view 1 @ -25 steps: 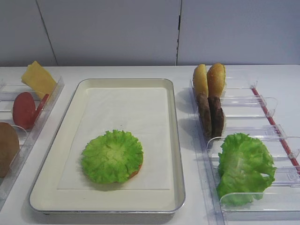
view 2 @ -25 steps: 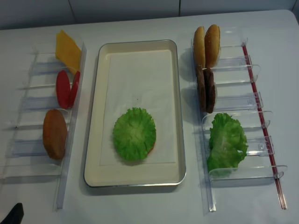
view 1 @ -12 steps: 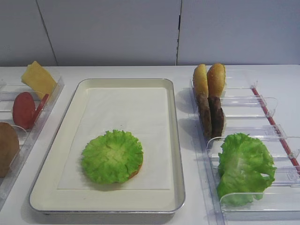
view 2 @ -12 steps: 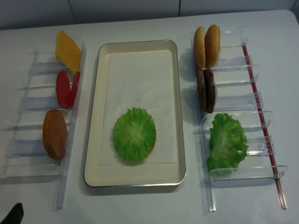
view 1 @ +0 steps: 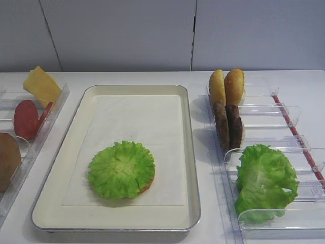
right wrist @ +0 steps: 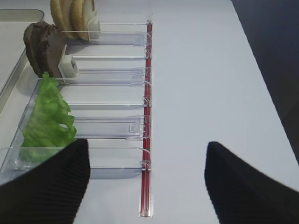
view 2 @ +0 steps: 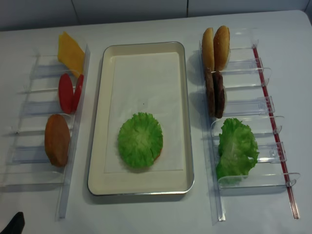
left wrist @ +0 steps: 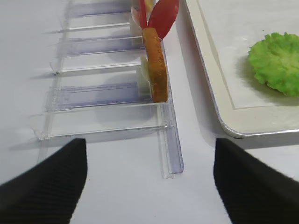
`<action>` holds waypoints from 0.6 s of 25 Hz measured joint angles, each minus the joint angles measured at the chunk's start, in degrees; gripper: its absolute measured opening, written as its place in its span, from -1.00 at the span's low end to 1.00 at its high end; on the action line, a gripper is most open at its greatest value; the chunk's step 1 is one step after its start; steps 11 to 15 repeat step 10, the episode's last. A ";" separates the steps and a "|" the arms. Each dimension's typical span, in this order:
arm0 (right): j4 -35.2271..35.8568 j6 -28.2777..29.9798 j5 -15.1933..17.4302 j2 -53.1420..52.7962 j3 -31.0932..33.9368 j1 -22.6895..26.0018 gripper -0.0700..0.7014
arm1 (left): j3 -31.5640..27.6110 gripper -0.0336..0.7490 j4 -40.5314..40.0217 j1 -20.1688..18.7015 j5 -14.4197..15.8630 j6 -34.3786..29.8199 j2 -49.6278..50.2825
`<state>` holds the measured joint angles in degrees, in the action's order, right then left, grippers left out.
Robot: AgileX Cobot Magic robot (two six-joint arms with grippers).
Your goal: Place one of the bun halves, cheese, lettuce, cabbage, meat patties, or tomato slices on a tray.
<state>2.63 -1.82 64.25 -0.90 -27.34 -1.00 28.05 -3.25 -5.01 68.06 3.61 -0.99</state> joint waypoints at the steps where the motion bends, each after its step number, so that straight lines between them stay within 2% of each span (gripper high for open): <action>1: 0.00 0.00 0.00 0.00 0.00 0.00 0.60 | 0.00 0.42 0.00 0.00 0.00 0.00 0.00; 15: 0.00 0.04 0.00 0.00 0.00 0.00 0.60 | 0.00 0.43 0.00 0.00 0.00 0.00 0.00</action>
